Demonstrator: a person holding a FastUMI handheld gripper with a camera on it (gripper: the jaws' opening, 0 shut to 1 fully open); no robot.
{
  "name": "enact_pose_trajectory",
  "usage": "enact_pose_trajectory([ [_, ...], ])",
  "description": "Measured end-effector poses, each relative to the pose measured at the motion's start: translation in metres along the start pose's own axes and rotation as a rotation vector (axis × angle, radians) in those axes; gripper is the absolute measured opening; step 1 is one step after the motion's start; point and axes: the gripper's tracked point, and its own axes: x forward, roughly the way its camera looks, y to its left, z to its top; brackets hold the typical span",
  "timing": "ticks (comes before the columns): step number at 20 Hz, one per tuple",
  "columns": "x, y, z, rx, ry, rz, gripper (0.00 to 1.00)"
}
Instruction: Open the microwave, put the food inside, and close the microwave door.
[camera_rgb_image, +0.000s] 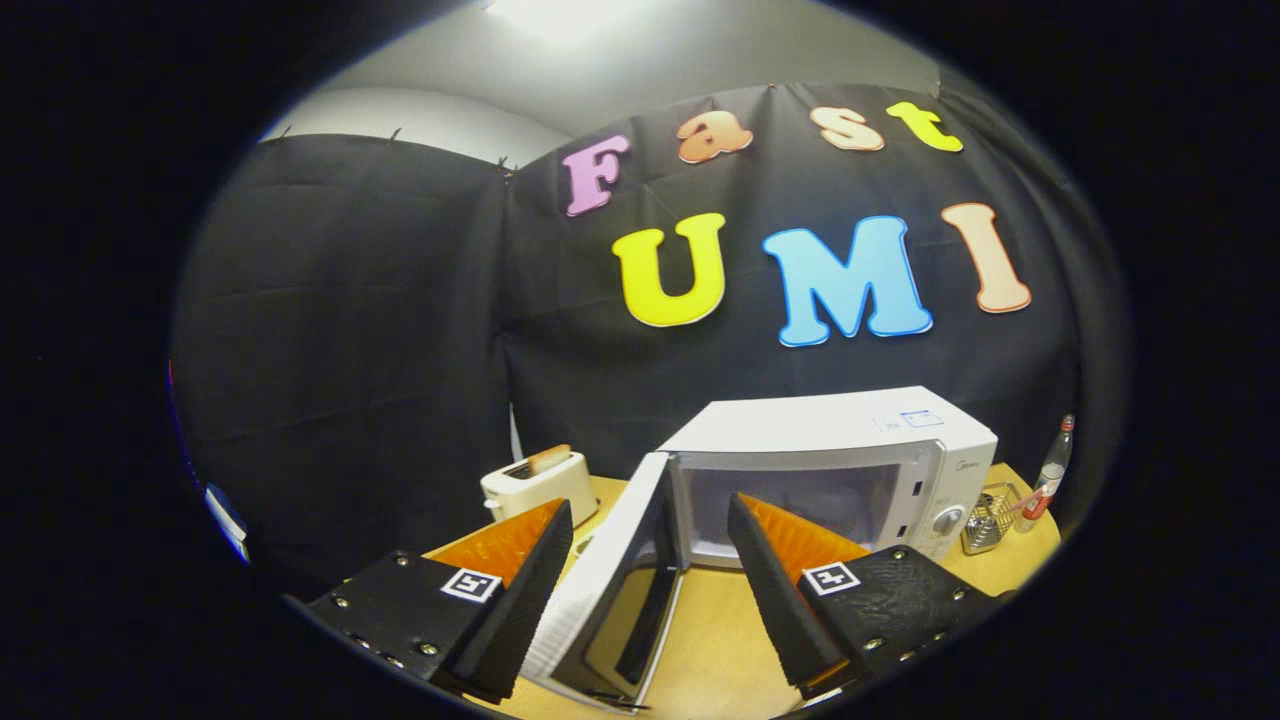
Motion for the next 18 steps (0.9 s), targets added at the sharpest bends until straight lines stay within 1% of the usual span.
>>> enact_pose_trajectory([
  [2,-0.014,0.035,0.001,-0.017,-0.003,0.081,0.94],
  [3,-0.019,0.053,0.0,-0.024,-0.006,0.12,0.91],
  [4,-0.027,0.071,-0.002,-0.035,-0.002,0.162,0.87],
  [6,-0.038,0.106,-0.011,-0.057,0.016,0.248,0.87],
  [7,-0.042,0.116,-0.016,-0.071,0.021,0.262,0.85],
  [9,-0.048,0.142,-0.037,-0.09,0.07,0.319,0.51],
  [10,-0.047,0.15,-0.047,-0.103,0.1,0.325,0.51],
  [11,-0.043,0.145,-0.054,-0.117,0.102,0.287,0.34],
  [12,-0.043,0.14,-0.067,-0.123,0.124,0.281,0.18],
  [13,-0.045,0.146,-0.082,-0.108,0.171,0.3,0.01],
  [14,-0.045,0.152,-0.095,-0.094,0.215,0.303,0.03],
  [15,-0.042,0.148,-0.106,-0.088,0.244,0.283,0.03],
  [18,-0.029,0.121,-0.13,-0.059,0.317,0.227,0.03],
])
